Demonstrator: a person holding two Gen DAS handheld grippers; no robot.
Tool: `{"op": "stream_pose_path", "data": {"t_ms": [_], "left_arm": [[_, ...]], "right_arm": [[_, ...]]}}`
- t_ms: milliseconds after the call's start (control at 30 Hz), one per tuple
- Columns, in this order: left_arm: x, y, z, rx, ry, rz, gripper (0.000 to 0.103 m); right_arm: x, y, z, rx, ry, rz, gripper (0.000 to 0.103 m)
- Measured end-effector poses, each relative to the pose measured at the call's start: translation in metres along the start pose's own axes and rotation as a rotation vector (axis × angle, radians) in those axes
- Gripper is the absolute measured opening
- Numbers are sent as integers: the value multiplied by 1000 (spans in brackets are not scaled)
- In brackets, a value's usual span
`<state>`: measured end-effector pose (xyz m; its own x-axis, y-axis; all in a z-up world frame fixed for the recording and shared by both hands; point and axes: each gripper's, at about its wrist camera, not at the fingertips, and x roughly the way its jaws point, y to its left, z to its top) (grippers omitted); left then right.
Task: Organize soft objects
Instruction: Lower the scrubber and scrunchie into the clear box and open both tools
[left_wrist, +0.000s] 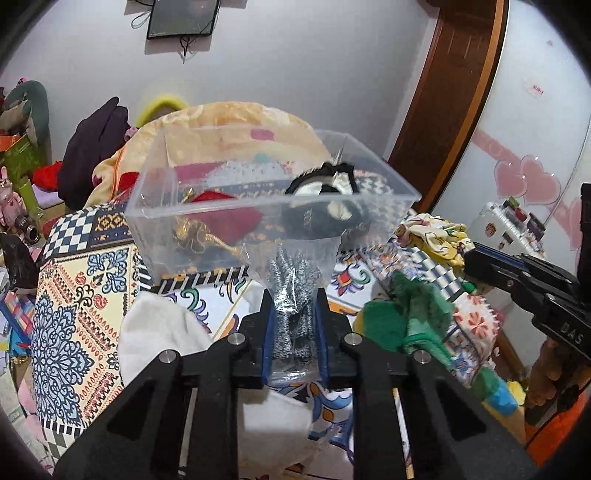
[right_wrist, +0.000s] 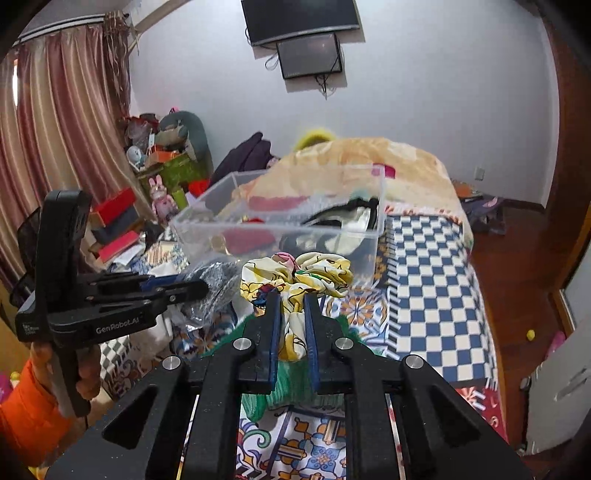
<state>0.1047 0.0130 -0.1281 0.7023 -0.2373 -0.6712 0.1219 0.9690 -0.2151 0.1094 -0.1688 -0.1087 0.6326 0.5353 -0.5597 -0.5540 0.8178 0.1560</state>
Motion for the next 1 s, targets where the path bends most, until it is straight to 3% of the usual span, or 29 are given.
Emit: {"op": "stream_pose_path", "data": {"t_ms": [267,633,800,1000], "left_arm": [[-41,-1,23,11,-109,-10,18],[-77,6,64,9,-259,44,18],[-71,20,82,-18,-276,77,18],[-44,38,97,-46,-241,124,18]], "right_arm": [[-9,0,25,-8,-80,-2,11],[-3,3,64,-27,-179,-10,11],[9,11,77,-37,-189,-3,12],[31,20,85,-49,-164,4,12]]}}
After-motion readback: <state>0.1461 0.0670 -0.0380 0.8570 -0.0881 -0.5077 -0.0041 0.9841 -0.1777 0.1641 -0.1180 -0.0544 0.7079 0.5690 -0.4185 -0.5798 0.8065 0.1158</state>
